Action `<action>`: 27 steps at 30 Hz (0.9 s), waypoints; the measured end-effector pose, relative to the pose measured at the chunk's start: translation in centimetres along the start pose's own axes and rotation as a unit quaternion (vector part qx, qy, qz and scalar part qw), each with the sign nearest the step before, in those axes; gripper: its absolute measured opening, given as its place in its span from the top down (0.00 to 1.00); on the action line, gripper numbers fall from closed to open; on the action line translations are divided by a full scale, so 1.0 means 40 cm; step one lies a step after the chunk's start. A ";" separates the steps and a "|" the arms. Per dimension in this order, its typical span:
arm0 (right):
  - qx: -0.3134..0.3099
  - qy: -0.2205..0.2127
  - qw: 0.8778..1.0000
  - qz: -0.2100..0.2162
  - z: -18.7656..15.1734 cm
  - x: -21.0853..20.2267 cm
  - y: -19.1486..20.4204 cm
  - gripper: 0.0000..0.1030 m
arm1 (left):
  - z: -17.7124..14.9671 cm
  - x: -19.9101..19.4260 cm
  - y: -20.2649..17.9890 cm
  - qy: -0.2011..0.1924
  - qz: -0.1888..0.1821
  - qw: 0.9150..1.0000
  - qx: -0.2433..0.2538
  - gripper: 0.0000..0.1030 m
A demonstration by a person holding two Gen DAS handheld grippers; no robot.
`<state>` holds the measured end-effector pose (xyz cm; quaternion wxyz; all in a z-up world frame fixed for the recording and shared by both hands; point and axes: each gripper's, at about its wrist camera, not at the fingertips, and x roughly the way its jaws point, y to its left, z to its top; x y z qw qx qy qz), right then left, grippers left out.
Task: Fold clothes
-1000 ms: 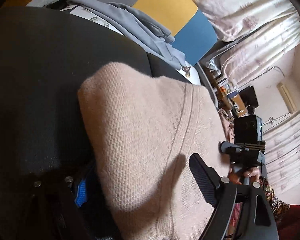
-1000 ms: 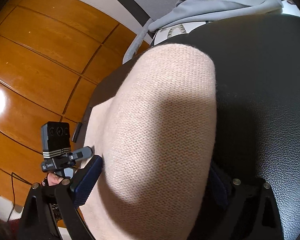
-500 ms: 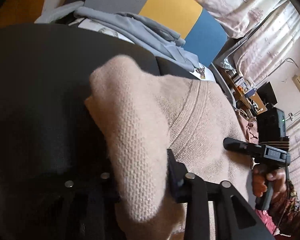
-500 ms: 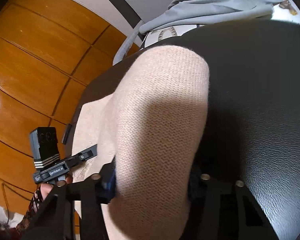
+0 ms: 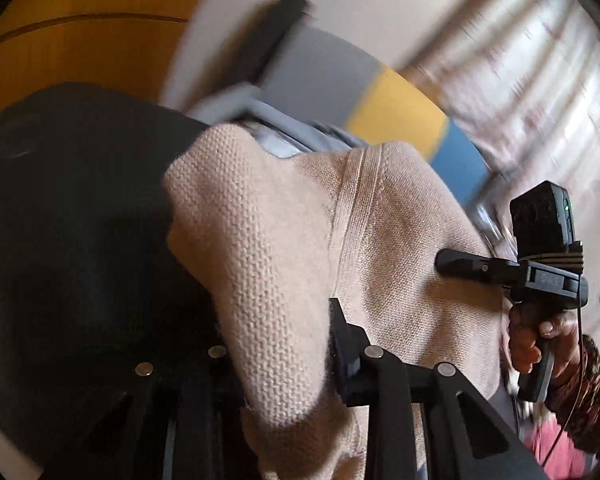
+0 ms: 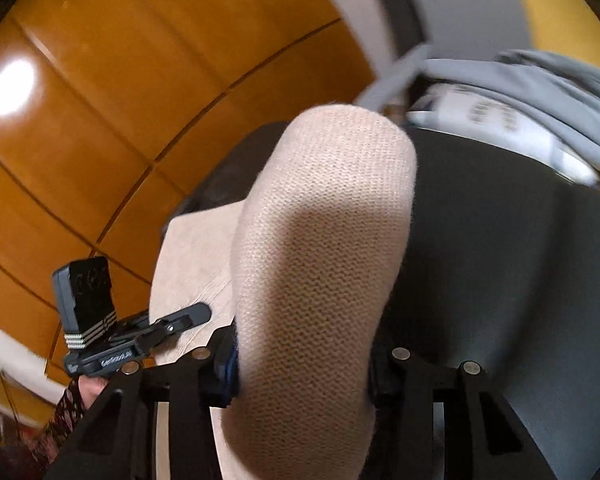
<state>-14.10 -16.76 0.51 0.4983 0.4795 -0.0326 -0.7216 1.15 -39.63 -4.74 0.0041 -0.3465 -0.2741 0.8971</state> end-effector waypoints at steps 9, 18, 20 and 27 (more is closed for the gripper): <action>-0.087 0.057 0.993 0.051 0.257 0.474 0.239 0.55 | 0.098 -0.126 0.347 -0.073 0.125 0.986 -0.088 0.72; -0.126 0.111 0.986 0.024 0.303 0.749 0.249 0.50 | 0.090 -0.081 0.552 -0.088 0.169 0.970 -0.152 0.71; -0.129 0.123 0.984 0.023 0.299 0.776 0.210 0.42 | 0.079 -0.066 0.582 -0.090 0.164 0.970 -0.158 0.67; -0.146 0.045 0.988 -0.002 0.310 0.646 0.194 0.40 | 0.067 -0.112 0.567 -0.114 0.177 0.962 -0.172 0.69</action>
